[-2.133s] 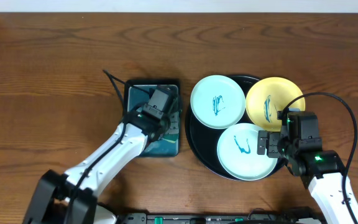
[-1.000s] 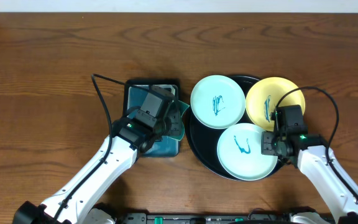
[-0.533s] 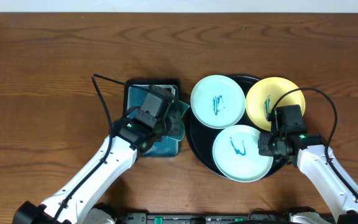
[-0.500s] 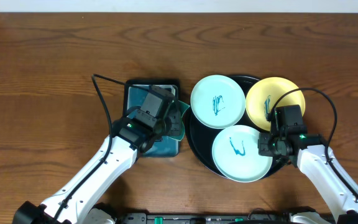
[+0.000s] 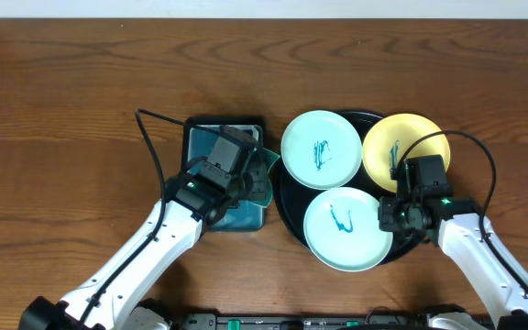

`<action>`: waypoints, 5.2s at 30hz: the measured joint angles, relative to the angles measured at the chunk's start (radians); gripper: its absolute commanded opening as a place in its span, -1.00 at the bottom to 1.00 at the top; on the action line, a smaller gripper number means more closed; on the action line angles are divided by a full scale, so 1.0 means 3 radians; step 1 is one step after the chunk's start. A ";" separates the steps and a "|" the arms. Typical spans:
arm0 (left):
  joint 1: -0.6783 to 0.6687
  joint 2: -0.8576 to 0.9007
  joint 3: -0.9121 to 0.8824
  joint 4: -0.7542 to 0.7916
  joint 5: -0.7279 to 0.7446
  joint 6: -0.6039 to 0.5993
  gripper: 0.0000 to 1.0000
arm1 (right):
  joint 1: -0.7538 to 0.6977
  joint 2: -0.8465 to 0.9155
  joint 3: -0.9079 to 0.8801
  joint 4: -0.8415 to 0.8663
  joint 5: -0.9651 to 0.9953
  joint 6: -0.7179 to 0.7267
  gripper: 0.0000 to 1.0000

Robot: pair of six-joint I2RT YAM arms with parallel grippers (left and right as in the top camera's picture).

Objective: Clean dirty plates on tray and stack at the side
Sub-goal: 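Push the lower pale green plate leftward with the right gripper, then carry the green sponge from the water tray toward the lower pale green plate, then rub the sponge over the lower pale green plate with the left gripper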

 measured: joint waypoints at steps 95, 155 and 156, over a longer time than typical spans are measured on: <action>-0.0004 0.0000 -0.0001 -0.0454 -0.1488 -0.0529 -0.85 | 0.0000 0.0000 -0.0070 0.0048 -0.0158 0.0037 -0.97; -0.1261 0.1965 0.1213 0.0029 0.0563 -0.0100 -0.85 | 0.0000 0.0000 -0.0072 0.0062 -0.0156 0.0037 -0.97; -0.1261 0.1984 0.1226 0.0029 0.0562 -0.0100 -0.85 | 0.0000 0.0000 -0.0072 0.0062 -0.0158 0.0037 -0.98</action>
